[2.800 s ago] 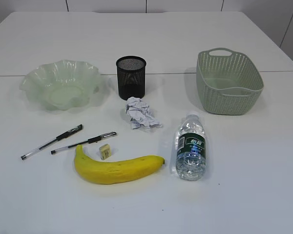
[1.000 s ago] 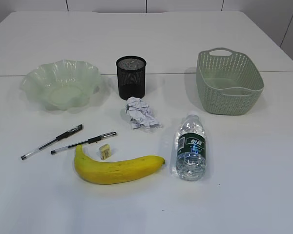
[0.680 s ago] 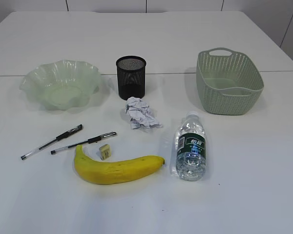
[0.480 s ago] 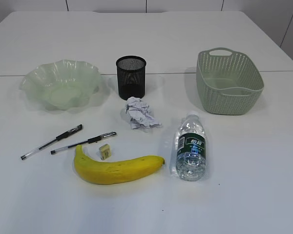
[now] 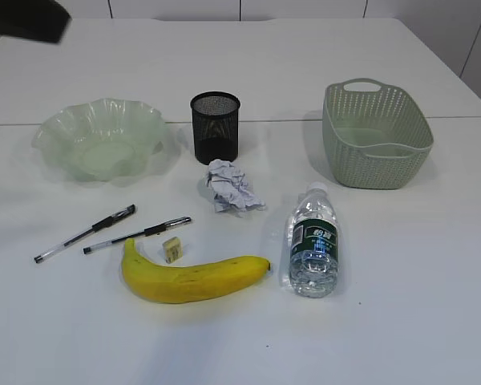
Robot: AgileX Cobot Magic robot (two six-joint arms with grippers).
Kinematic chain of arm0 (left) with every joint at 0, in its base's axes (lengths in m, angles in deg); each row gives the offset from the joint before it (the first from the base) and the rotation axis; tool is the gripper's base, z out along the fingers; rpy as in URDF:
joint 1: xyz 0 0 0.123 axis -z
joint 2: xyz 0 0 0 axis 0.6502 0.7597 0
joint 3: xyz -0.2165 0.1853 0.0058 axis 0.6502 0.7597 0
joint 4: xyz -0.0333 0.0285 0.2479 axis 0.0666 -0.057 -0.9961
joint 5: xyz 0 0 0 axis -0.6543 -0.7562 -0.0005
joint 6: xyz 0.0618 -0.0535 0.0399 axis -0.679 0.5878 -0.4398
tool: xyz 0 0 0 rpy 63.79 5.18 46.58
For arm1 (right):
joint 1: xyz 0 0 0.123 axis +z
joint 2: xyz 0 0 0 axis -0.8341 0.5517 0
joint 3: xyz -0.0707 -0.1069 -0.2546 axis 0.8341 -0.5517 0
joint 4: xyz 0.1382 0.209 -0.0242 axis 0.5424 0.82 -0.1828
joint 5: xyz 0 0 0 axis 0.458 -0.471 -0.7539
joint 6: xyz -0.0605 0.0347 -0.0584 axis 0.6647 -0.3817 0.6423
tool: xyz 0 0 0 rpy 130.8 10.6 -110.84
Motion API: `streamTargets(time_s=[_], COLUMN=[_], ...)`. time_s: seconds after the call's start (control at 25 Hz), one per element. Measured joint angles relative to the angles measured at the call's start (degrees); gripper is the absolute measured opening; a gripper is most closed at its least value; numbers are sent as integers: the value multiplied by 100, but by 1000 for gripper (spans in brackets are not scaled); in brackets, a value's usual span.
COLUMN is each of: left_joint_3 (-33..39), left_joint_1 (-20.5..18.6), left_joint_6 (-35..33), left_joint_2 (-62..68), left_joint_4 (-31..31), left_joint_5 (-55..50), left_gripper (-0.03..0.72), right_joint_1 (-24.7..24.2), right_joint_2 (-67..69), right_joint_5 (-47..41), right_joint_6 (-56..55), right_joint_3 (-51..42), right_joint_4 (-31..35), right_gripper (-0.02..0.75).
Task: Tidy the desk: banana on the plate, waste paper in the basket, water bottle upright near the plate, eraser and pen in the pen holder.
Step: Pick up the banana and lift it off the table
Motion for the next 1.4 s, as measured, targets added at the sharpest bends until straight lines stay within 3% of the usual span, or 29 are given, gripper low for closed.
streamTargets(time_s=[0.28,0.72,1.4], left_joint_3=[-10,-10,-305], left_joint_1=[1185,2232,2392], left_joint_6=[-39,-49,-62], left_joint_2=[1265,2743,4084], left_joint_4=[-1008,-1704,-1969], left_joint_5=[114,687,1000], left_gripper=[465,464,464], right_joint_1=[0,0,0], right_joint_2=[0,0,0], right_joint_5=[0,0,0], right_joint_6=[0,0,0], right_joint_3=[0,0,0], right_joint_4=[0,0,0], right_gripper=[536,536,536])
